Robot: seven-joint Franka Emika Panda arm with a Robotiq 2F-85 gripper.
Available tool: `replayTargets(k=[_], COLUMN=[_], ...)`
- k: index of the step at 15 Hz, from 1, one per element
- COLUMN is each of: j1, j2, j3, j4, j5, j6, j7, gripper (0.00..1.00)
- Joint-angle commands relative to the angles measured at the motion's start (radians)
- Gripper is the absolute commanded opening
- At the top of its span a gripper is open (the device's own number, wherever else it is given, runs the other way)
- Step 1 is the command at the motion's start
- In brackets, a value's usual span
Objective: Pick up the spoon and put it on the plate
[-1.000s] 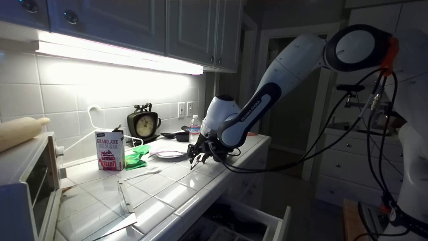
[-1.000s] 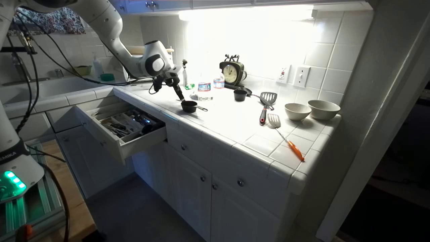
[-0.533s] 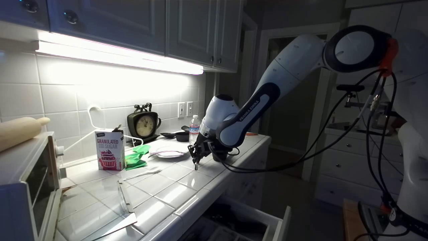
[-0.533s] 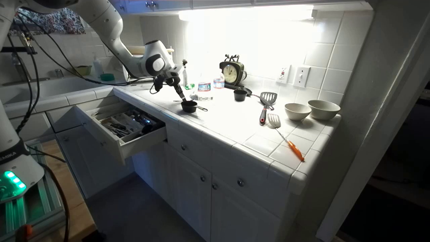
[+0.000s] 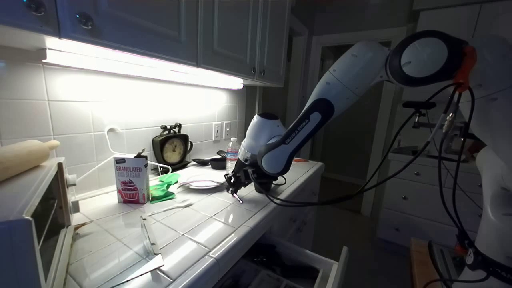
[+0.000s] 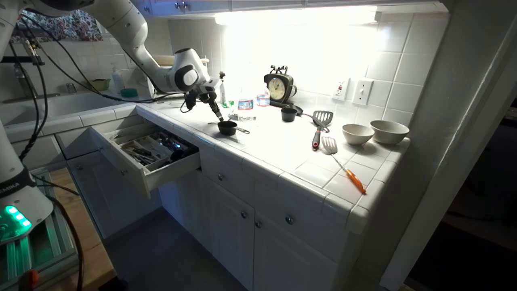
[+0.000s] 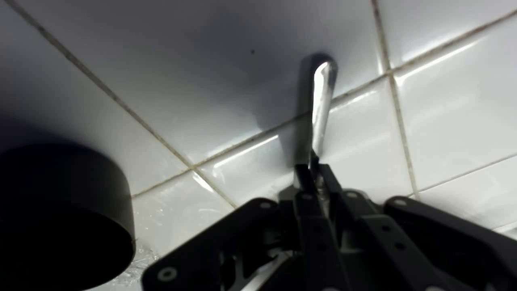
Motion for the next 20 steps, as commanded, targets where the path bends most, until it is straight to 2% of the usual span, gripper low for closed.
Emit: replayTargets(k=[1,11,20], j1=[0.015,0.032,0.098], j2=[-0.010,-0.037,-0.112], j3=[-0.006,-0.025,-0.105], j4=[-0.003,-0.027,-0.072], j5=[0.049,0.036,-0.017], j6=[-0.019,-0.037,-0.056], j7=[-0.046,-0.067,-0.115], gripper=[0.02,0.02,0.02])
